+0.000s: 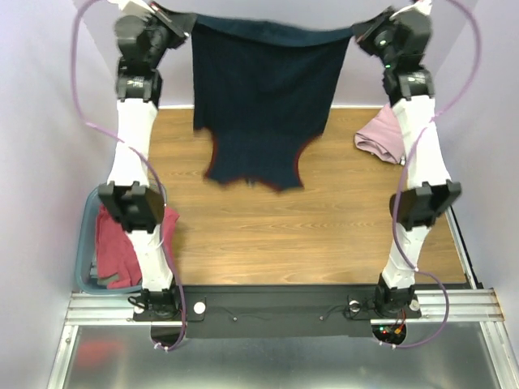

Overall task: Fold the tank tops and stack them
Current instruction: Flatten the tank top out

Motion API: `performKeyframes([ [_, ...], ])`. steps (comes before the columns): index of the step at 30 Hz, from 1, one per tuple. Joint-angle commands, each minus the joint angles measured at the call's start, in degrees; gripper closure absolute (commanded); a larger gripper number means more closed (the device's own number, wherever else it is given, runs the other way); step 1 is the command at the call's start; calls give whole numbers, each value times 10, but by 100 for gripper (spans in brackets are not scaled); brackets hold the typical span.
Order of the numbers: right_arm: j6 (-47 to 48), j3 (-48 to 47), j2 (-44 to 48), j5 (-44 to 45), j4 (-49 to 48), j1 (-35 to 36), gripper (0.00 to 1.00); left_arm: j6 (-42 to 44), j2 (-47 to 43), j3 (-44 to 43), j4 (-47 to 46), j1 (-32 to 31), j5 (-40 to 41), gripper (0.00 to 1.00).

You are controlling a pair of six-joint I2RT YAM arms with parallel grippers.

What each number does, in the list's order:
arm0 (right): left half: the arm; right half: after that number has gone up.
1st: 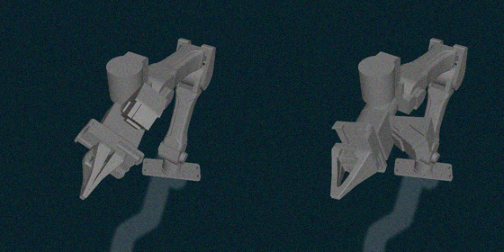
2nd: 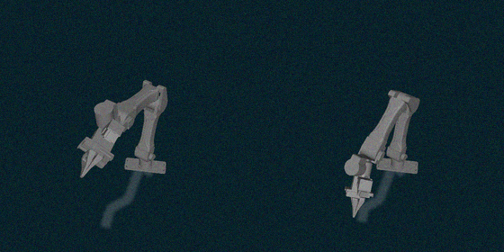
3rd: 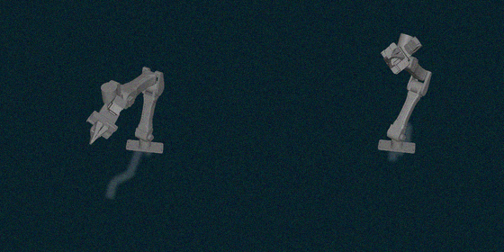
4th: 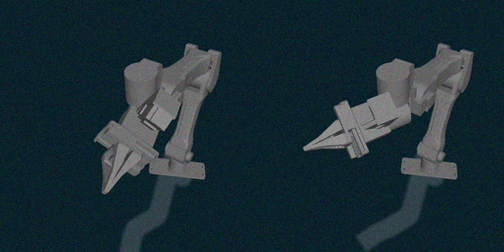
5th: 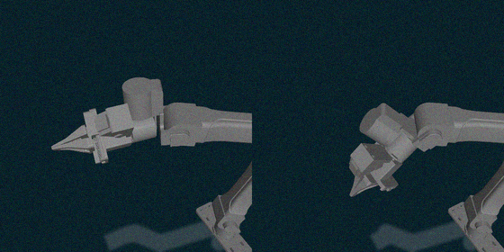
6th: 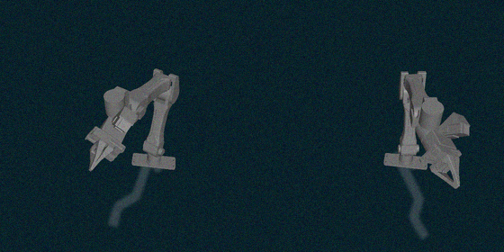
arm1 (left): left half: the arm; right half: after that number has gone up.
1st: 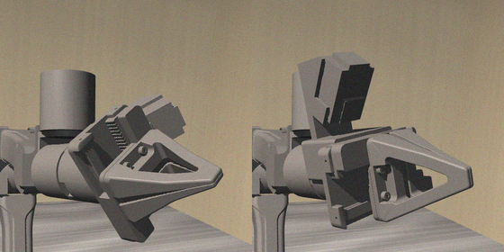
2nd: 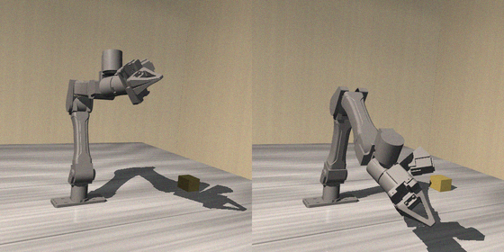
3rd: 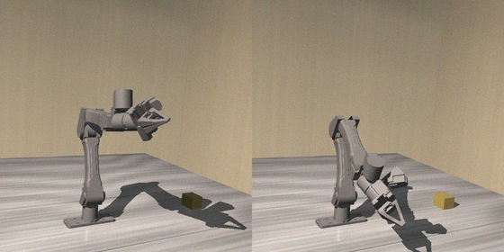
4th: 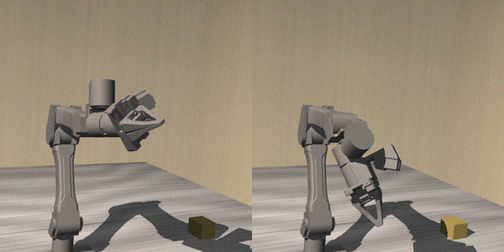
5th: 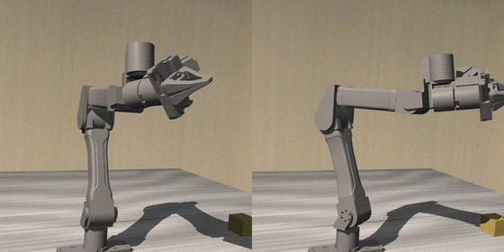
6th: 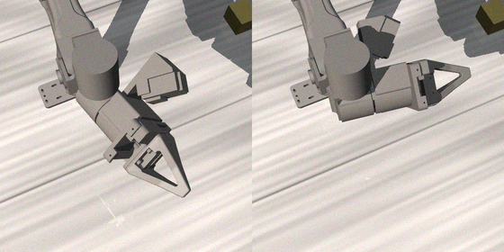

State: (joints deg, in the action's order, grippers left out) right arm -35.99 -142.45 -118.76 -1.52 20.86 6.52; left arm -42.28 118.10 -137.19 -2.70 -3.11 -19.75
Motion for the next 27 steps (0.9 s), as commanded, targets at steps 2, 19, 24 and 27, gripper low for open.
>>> performKeyframes([
  [2,-9,14,136,11,-171,-36,100,26,-183,-4,-167,27,-42,100],
  [19,-45,825,467,-79,-176,-59,100,-159,-534,968,-290,33,-49,100],
  [24,-72,1050,515,-90,-173,-63,100,-139,-635,1130,-91,0,20,100],
  [27,-70,1111,532,-89,-154,-63,100,-119,-690,1157,19,-2,62,100],
])
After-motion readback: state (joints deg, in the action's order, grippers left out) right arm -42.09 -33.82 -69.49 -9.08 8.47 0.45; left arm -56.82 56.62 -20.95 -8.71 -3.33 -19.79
